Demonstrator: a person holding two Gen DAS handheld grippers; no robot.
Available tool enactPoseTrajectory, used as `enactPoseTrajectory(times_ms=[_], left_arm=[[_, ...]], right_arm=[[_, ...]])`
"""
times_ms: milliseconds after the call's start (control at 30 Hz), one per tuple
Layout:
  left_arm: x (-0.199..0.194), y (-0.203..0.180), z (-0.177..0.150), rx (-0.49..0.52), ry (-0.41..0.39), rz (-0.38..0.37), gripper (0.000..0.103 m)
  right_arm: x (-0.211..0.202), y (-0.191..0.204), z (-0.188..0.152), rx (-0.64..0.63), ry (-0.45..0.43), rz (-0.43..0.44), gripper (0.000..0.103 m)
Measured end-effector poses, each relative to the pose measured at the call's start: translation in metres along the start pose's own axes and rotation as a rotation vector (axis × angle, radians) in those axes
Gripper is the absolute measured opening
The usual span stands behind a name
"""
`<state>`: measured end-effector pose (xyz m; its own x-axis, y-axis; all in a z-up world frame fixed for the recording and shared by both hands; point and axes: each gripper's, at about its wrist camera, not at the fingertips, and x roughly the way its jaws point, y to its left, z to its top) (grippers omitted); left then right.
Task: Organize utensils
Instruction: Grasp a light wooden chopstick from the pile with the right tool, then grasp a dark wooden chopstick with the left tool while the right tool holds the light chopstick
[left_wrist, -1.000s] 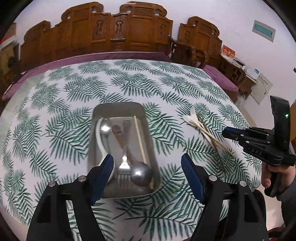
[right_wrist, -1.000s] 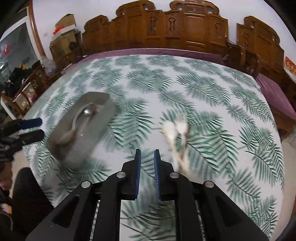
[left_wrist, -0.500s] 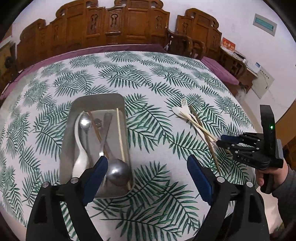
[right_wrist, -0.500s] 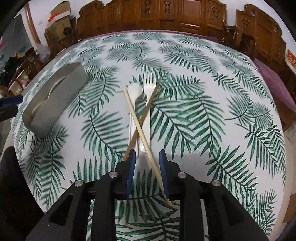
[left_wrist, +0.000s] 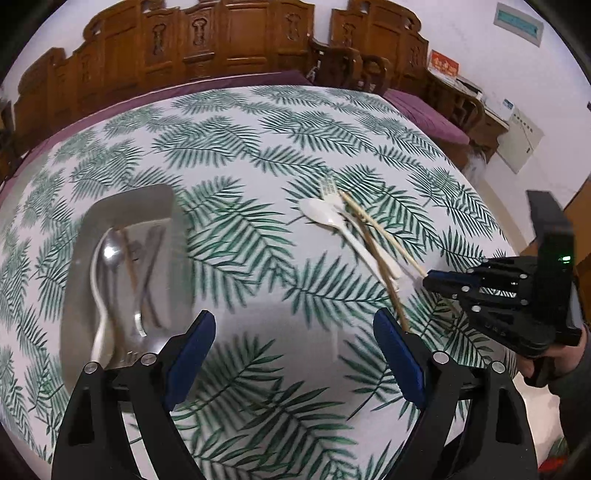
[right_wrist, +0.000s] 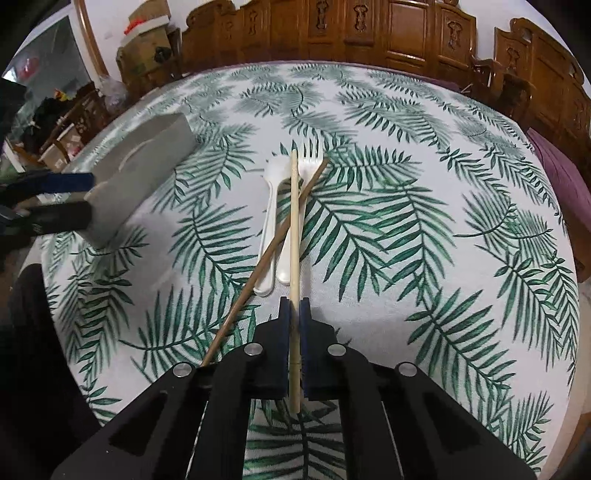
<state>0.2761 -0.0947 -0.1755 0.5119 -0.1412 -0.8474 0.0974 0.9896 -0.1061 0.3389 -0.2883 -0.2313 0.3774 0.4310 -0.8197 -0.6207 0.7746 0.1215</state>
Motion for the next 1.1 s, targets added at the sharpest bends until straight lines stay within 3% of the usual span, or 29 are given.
enactPoseTrajectory(times_ms=[400,467,633,767,933,1033,1100], left_arm=[[0.043,-0.057,0.009,0.064,0.054,-0.017,0.081],[0.052,-0.066,0.011,0.066,0.077,-0.013,0.070],[0.065,-0.078,0.015,0.071,0.094,-0.015,0.059],[0.076,-0.080,0.014,0.054,0.133,-0.043,0.038],[0.085,-0.081,0.008,0.065,0.169,-0.016,0.029],[0.086,-0.075,0.006,0.060,0.199,-0.022,0.010],[0.084,-0.070,0.005,0.072,0.209,-0.032,0.005]], right_arm=[[-0.041,-0.027,-0.020,0.112,-0.086,-0.012,0.006],[-0.042,-0.030,-0.023,0.122,-0.086,-0.019,0.006],[-0.047,-0.035,-0.032,0.143,-0.087,-0.028,0.006],[-0.050,-0.038,-0.035,0.158,-0.089,-0.031,0.006],[-0.051,-0.037,-0.035,0.173,-0.083,-0.040,0.006],[-0.055,-0.032,-0.034,0.174,-0.089,-0.041,0.006],[-0.058,-0.029,-0.033,0.170,-0.094,-0.042,0.006]])
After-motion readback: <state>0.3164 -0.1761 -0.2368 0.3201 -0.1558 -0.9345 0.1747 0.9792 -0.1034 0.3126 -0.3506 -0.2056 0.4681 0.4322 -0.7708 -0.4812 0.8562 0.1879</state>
